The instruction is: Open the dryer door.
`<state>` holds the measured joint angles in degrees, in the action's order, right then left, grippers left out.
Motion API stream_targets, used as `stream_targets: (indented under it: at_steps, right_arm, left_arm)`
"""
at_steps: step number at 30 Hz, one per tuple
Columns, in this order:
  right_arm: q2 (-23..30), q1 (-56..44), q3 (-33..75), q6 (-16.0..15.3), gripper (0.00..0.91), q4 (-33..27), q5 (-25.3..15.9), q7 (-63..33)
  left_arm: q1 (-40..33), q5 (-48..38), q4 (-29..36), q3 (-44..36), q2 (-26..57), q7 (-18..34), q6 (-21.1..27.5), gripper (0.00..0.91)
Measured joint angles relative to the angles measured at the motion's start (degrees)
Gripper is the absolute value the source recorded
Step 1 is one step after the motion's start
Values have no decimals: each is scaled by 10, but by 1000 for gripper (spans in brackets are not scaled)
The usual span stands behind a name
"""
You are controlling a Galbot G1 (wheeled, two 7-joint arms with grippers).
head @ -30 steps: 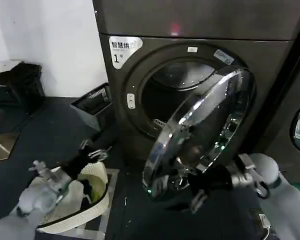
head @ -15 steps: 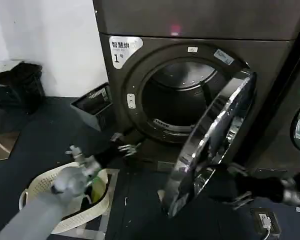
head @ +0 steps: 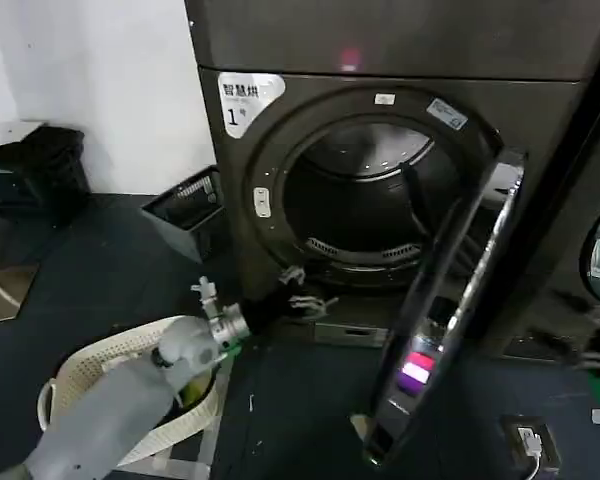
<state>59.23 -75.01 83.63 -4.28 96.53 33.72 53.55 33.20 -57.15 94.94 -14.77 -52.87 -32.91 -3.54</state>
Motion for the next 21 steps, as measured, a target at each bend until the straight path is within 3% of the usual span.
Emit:
stream_targets:
  at_steps: [12,17,21]
  right_arm:
    - [-23,-24,110,-48,907,-15,-96,-338]
    - [-36,-34,156,-106,907,-19,-74,-412]
    - [-51,-39,197,-112,907,-33,-68,-441]
  left_arm:
    - [-72,-13,-23,-93,-40,-13,-10,907]
    - [-106,-9,-36,-130,-63,-11,-19,907]
    - [-130,-8,-48,-156,-82,-12,-20,907]
